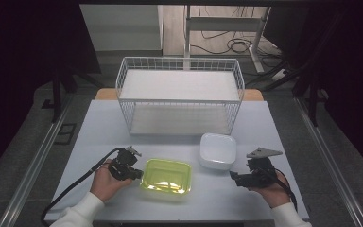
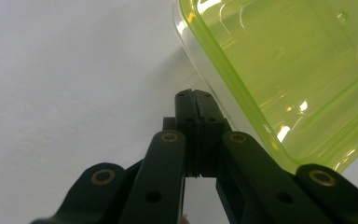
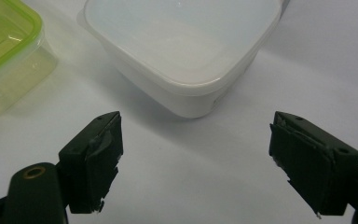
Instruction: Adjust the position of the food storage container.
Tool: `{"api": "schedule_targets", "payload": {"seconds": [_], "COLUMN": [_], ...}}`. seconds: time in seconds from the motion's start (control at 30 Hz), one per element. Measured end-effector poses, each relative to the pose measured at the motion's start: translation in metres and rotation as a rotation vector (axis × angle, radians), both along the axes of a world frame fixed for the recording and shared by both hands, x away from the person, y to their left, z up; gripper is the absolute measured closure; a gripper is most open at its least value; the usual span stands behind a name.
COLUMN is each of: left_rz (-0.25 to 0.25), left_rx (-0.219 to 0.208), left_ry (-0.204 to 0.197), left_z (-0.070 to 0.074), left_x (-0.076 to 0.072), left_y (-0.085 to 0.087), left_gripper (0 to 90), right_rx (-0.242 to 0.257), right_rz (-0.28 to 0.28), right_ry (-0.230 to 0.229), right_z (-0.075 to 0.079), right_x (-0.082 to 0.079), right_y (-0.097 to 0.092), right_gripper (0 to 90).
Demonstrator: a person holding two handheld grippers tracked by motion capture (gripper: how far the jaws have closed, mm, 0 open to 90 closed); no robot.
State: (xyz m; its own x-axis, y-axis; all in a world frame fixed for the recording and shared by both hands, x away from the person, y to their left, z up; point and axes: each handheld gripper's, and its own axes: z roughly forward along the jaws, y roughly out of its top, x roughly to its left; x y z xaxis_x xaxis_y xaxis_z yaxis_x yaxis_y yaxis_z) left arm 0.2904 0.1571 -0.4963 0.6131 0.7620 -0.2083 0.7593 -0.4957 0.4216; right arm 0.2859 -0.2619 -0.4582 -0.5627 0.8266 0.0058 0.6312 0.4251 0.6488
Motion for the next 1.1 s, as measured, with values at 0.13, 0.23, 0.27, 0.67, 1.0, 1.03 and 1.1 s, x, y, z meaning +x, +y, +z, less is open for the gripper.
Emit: {"api": "schedule_targets", "payload": {"seconds": [0.13, 0.23, 0.27, 0.67, 1.0, 1.03, 1.1], "left_rz": [0.007, 0.038, 0.057, 0.206, 0.255, 0.252, 0.260], "left_rx": [0.007, -0.004, -0.023, -0.223, -0.326, -0.336, -0.363], "left_ry": [-0.009, -0.038, -0.047, -0.043, -0.089, -0.094, -0.093], "left_z": [0.001, 0.006, 0.008, 0.026, 0.033, 0.034, 0.034], "left_x": [0.000, -0.002, -0.003, -0.011, -0.010, -0.010, -0.011], "left_y": [0.002, 0.009, 0.013, 0.034, 0.042, 0.042, 0.042], "left_gripper": [88.4, 83.4, 81.2, 32.6, 29.2, 29.1, 27.6], "right_rx": [-0.002, -0.002, 0.003, 0.083, 0.128, 0.127, 0.124], "right_rz": [0.002, 0.001, -0.001, 0.055, 0.055, 0.055, 0.051], "right_ry": [0.000, -0.002, -0.004, -0.066, -0.028, -0.027, -0.025], "right_z": [0.000, 0.001, 0.001, 0.012, 0.012, 0.011, 0.011], "right_x": [0.000, -0.001, -0.001, -0.011, -0.012, -0.012, -0.012], "right_y": [0.000, 0.000, 0.001, 0.019, 0.031, 0.031, 0.031], "right_gripper": [17.5, 17.5, 17.5, 18.2, 18.5, 18.5, 18.5]}}
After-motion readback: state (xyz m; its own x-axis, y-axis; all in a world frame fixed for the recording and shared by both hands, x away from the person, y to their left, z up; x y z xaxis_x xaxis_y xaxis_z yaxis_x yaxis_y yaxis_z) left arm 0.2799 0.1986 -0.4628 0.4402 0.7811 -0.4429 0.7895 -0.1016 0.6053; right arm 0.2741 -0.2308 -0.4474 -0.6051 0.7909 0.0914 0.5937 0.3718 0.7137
